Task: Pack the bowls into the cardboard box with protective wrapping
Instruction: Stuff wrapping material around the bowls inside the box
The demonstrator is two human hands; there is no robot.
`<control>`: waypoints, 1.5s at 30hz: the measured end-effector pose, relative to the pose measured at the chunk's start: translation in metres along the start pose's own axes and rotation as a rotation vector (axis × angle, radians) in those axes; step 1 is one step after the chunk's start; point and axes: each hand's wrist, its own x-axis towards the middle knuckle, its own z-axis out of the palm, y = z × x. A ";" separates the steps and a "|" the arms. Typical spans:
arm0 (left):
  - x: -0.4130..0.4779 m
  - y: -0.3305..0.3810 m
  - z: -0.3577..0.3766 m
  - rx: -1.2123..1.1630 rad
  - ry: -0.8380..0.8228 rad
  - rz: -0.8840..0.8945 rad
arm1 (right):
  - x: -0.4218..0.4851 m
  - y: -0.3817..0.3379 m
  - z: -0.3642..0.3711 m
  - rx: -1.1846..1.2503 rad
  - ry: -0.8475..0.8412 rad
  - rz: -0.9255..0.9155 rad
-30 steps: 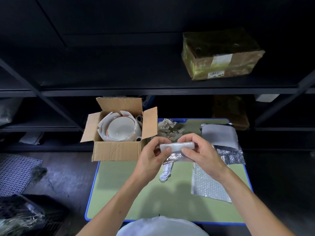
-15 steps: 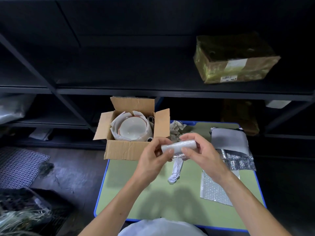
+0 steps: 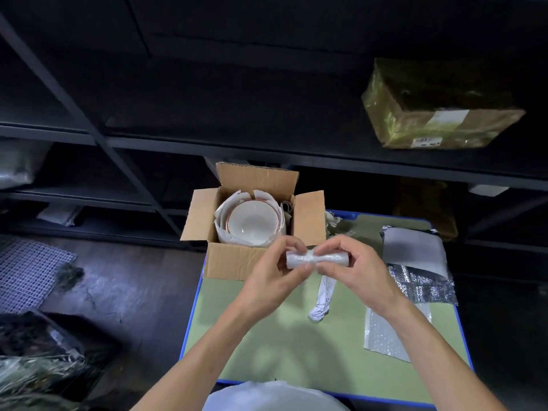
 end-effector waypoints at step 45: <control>0.074 -0.044 -0.028 0.984 0.446 -0.049 | 0.138 -0.059 0.027 -1.550 -0.756 -0.393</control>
